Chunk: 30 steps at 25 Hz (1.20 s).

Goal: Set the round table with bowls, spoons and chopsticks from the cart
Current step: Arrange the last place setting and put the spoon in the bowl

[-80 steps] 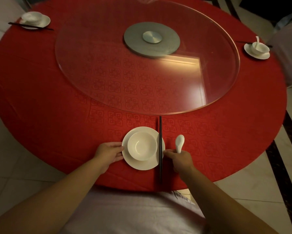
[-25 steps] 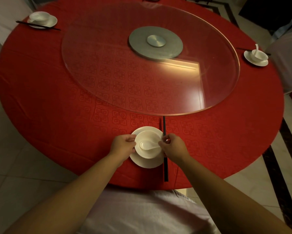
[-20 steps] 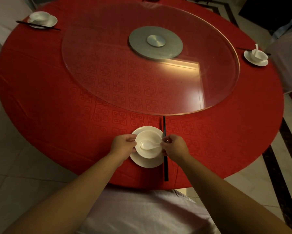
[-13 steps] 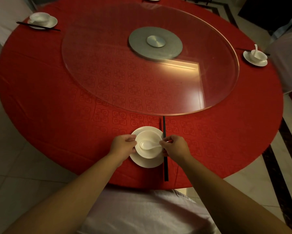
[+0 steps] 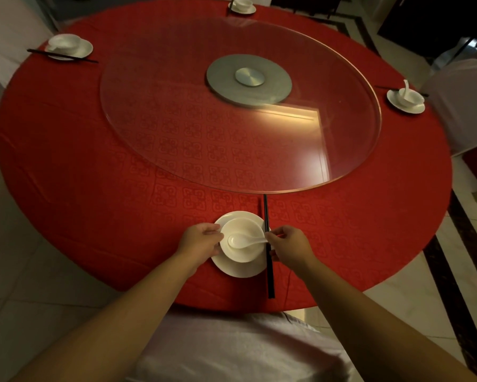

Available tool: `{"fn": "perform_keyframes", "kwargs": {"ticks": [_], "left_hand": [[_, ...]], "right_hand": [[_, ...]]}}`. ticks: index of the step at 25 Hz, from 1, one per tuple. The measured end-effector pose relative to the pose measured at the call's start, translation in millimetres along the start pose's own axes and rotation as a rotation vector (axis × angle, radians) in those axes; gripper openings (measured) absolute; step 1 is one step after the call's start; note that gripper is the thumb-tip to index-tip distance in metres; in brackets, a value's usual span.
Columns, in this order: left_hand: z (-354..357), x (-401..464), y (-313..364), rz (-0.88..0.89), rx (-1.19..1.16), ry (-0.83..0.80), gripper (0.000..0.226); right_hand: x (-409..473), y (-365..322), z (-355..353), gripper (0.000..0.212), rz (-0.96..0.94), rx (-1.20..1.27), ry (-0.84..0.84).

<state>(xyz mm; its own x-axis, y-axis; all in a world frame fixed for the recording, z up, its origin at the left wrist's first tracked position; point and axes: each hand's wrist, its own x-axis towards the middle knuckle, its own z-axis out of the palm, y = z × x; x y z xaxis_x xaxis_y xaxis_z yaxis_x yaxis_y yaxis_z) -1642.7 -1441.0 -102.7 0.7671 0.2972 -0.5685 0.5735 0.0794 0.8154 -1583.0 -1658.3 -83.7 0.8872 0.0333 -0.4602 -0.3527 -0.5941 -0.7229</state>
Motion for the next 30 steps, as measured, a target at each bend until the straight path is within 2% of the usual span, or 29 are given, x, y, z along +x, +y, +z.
{"fn": "perform_keyframes", "kwargs": {"ticks": [4, 7, 11, 15, 17, 21, 27, 30], "left_hand": [[-9, -3, 0, -0.005, 0.024, -0.03, 0.036], [-16, -1, -2, 0.055, 0.174, 0.015, 0.034], [-29, 1, -11, 0.023, 0.269, 0.013, 0.031], [-38, 6, -16, -0.127, 0.072, -0.101, 0.034], [-36, 10, -16, -0.131, 0.014, -0.132, 0.034], [-31, 22, -23, -0.107, 0.04, -0.126, 0.029], [-33, 39, -32, -0.103, 0.086, -0.13, 0.027], [-33, 43, -34, -0.081, 0.08, -0.139, 0.032]], "right_hand": [[-9, -4, -5, 0.014, -0.015, -0.012, 0.037], [-12, 2, -7, 0.022, 0.008, -0.05, 0.124], [-12, 14, -15, 0.025, 0.123, 0.189, 0.115], [-11, 24, -22, 0.016, 0.191, 0.337, 0.021], [-5, 31, -20, 0.016, 0.155, 0.382, -0.033], [12, 47, -9, 0.018, 0.067, 0.359, -0.149], [31, 58, 1, 0.017, 0.088, 0.381, -0.123], [36, 59, 7, 0.021, 0.065, 0.261, -0.064]]}}
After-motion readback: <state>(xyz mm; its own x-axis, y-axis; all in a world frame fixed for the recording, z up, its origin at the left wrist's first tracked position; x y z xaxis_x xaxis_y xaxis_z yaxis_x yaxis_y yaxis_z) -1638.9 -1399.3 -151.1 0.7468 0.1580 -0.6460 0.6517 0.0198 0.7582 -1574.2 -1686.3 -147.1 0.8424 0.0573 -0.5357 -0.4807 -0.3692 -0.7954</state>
